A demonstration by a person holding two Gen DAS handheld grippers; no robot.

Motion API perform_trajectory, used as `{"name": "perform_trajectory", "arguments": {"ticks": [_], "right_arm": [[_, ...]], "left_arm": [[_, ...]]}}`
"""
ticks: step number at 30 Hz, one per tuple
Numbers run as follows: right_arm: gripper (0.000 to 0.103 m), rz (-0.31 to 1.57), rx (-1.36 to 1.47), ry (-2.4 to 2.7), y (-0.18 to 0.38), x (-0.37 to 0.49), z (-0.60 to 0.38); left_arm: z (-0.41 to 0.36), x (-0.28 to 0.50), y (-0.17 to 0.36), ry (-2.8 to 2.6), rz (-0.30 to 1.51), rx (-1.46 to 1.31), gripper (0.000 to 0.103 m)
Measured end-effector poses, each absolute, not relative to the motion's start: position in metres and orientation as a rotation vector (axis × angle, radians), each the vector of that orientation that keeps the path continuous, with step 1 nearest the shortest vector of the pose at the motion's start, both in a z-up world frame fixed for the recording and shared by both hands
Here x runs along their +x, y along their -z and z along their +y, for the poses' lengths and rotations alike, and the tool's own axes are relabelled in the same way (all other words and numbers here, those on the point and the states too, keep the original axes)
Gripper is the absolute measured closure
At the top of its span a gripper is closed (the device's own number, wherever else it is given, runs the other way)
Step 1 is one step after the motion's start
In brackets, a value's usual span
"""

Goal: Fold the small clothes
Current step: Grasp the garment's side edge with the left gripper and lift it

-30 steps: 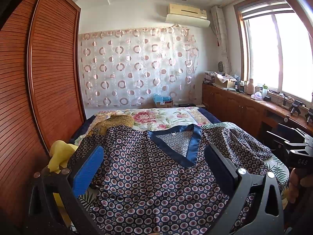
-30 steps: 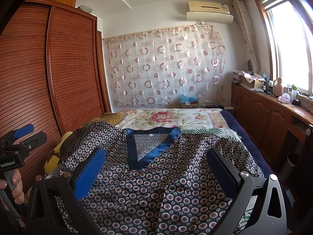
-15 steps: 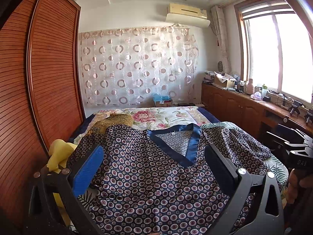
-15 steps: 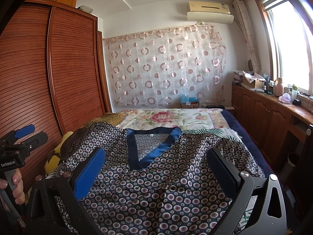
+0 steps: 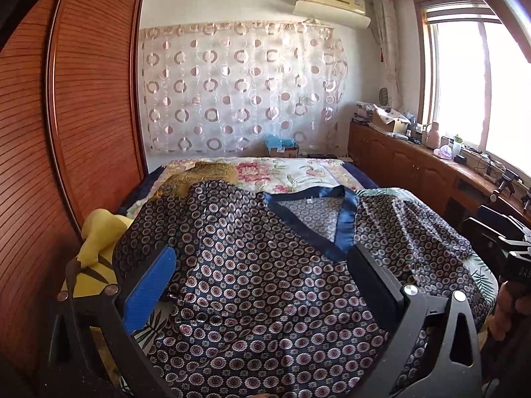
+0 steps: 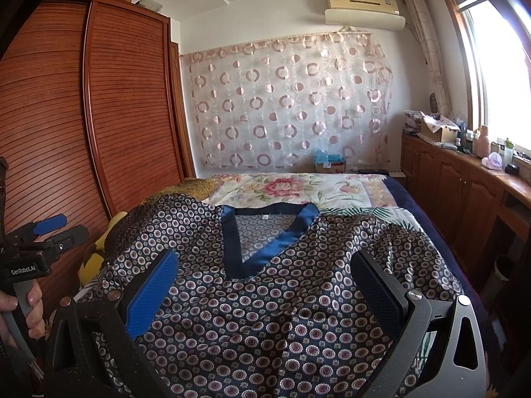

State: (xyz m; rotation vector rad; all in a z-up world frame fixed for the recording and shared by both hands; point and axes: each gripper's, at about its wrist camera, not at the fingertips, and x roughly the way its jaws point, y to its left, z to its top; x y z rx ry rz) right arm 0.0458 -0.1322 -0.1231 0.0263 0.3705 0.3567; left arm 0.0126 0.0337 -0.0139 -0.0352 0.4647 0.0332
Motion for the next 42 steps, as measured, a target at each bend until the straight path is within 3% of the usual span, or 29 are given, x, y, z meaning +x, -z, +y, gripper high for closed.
{"name": "perform_trajectory", "arguments": {"ticks": [14,23,29,37,42], "right_arm": [[0.000,0.424,0.006,-0.385,0.139,0.073,-0.113],[0.000,0.557,-0.024,-0.435,0.166,0.095,-0.104],[0.000,0.620,-0.082,-0.425,0.175,0.104,-0.096],[0.000,0.637,-0.142,-0.425,0.182,0.107,-0.082],[0.000,0.629,-0.163,-0.425,0.185,0.108,-0.078]], "left_arm": [[0.083,0.039,0.054,-0.084,0.570,-0.019,0.000],[0.131,0.055,0.085,-0.059,0.627,-0.089,0.000],[0.170,0.069,0.097,-0.105,0.674,-0.124,0.019],[0.211,0.092,0.124,-0.112,0.777,-0.190,0.030],[0.207,0.101,0.142,-0.052,0.838,-0.217,0.049]]}}
